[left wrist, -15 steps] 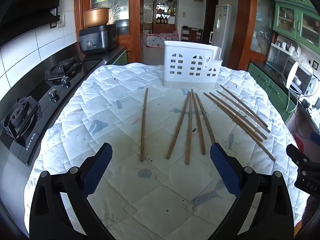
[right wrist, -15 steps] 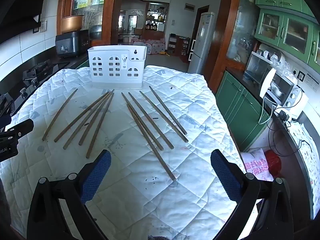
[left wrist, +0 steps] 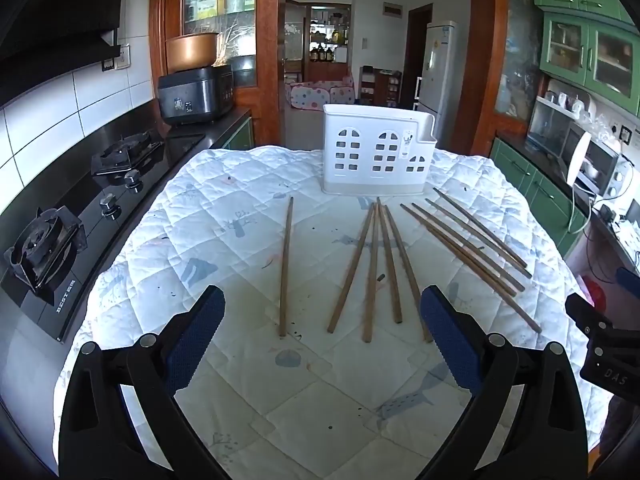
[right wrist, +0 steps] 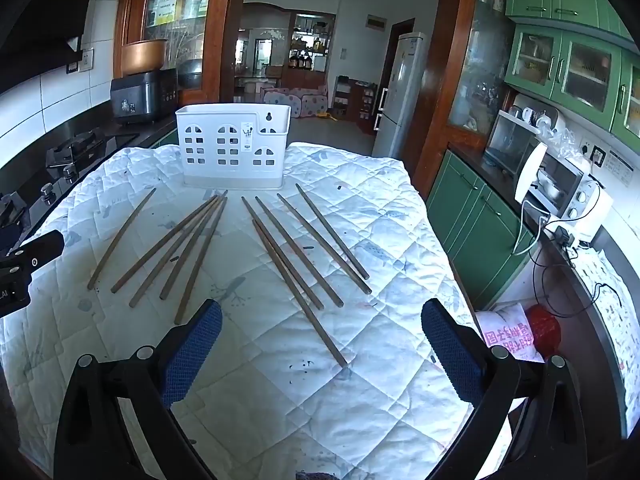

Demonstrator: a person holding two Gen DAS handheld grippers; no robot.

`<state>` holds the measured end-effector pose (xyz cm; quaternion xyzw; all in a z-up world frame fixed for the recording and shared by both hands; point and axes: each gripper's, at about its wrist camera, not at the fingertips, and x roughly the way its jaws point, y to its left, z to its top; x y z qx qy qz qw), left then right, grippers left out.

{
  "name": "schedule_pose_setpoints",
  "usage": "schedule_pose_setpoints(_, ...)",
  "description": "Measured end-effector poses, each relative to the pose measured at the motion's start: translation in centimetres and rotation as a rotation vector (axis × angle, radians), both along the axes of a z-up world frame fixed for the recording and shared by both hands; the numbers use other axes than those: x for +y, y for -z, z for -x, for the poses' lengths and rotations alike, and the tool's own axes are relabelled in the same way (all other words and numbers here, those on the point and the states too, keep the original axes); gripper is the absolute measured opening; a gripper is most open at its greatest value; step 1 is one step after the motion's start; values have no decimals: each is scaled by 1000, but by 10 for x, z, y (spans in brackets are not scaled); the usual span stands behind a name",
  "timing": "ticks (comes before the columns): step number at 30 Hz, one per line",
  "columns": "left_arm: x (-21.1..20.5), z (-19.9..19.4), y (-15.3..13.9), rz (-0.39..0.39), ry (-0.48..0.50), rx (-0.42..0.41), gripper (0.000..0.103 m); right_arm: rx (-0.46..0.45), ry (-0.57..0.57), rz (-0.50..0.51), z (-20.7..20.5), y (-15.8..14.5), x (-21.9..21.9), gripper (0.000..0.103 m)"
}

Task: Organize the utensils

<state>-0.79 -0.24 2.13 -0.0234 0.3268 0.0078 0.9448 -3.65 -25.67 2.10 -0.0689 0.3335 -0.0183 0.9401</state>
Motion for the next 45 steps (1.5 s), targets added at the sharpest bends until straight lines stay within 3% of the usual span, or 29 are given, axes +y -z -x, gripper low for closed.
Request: schedule_pose_setpoints(45,-8,7,-9,1,11,-34,98,-36,12,-11,3,-8,-5,97)
